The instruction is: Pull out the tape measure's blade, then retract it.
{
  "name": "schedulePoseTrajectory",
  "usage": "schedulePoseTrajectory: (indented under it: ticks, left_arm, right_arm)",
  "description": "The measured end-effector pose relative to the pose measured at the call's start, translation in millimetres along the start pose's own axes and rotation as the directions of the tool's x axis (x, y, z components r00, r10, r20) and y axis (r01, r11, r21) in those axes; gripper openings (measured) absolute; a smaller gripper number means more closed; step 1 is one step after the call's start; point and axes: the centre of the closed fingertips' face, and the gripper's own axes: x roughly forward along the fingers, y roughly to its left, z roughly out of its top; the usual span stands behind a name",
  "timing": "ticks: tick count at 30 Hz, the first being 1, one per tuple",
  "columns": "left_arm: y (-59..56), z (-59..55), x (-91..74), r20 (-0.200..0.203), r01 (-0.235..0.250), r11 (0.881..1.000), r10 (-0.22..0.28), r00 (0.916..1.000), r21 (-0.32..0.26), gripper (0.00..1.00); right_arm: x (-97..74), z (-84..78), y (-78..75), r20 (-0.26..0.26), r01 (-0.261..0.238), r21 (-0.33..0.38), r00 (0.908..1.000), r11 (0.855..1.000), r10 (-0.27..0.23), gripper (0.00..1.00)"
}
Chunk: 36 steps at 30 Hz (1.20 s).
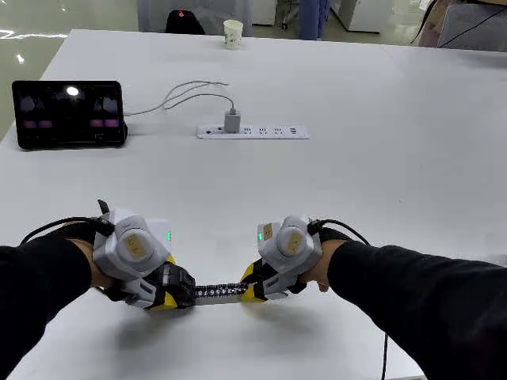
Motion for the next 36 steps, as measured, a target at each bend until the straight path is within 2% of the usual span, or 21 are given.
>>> schedulePoseTrajectory:
  ticks: [25, 36]
  left_arm:
    - [-0.6, -0.7, -0.6, 0.004, -0.002, 1.0, 0.002, 1.0, 0.002, 0.31]
    - [-0.6, -0.6, 0.0, 0.003, -0.003, 1.0, 0.003, 1.0, 0.002, 0.31]
  right_arm:
    - [-11.6, -16.1, -1.6, -0.019, 0.017, 0.013, 0.9997, 1.0, -0.016, 0.1]
    - [-12.9, -19.3, -1.1, -0.03, 0.018, -0.004, 0.9994, 1.0, -0.018, 0.1]
